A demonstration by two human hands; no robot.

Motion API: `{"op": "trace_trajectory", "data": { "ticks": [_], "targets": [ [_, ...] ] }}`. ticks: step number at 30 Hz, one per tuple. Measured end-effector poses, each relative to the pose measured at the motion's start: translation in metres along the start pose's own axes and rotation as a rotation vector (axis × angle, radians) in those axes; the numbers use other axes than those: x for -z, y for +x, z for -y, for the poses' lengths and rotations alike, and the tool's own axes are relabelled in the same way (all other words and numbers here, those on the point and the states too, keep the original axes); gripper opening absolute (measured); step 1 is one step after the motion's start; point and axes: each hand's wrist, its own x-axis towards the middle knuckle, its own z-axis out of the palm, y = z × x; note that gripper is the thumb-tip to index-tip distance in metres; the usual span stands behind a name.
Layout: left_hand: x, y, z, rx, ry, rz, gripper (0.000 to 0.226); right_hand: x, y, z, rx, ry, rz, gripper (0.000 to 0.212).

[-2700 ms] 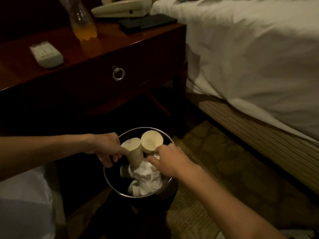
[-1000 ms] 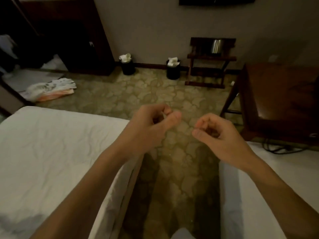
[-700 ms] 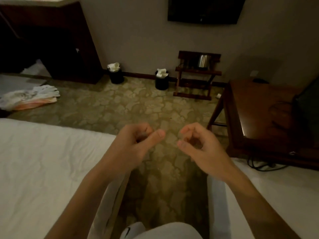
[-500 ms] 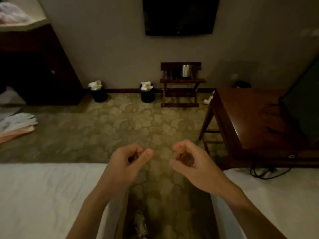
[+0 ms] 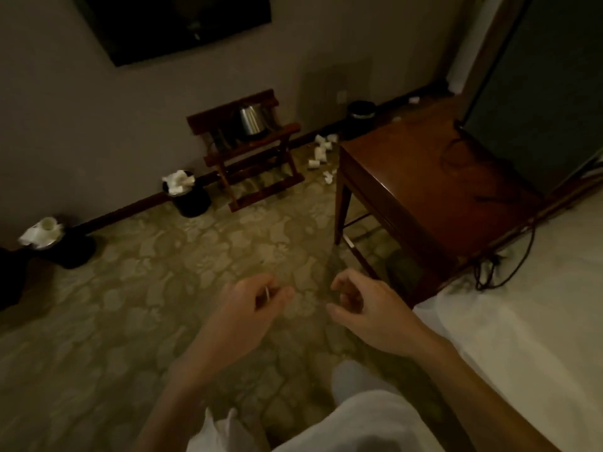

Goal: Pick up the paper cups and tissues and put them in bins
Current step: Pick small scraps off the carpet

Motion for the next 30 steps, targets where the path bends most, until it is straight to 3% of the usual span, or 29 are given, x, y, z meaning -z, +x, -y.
{"op": "trace_trajectory", "data": {
  "ticks": [5, 10, 15, 21, 26, 30],
  "targets": [
    [-0.002, 0.101, 0.052, 0.014, -0.170, 0.088, 0.032, -0.003, 0.096, -0.020, -0.100, 0.138, -0.055, 0.013],
    [0.018, 0.226, 0.088, 0.134, -0.159, 0.081, 0.035, 0.022, 0.235, -0.020, -0.159, 0.186, -0.027, 0.007],
    [0.061, 0.339, 0.107, 0.089, 0.103, 0.075, 0.014, 0.062, 0.367, 0.011, -0.141, 0.112, 0.018, 0.019],
    [0.090, 0.470, 0.144, 0.118, -0.021, 0.062, 0.020, 0.103, 0.497, 0.020, -0.142, 0.050, 0.023, 0.017],
    [0.095, 0.611, 0.186, 0.009, -0.019, 0.072, 0.021, 0.129, 0.609, 0.004, -0.235, -0.014, -0.077, 0.023],
    [0.092, 0.729, 0.207, -0.124, 0.142, 0.221, 0.016, 0.156, 0.688, -0.005, -0.350, -0.052, -0.140, 0.020]
  ]
}}
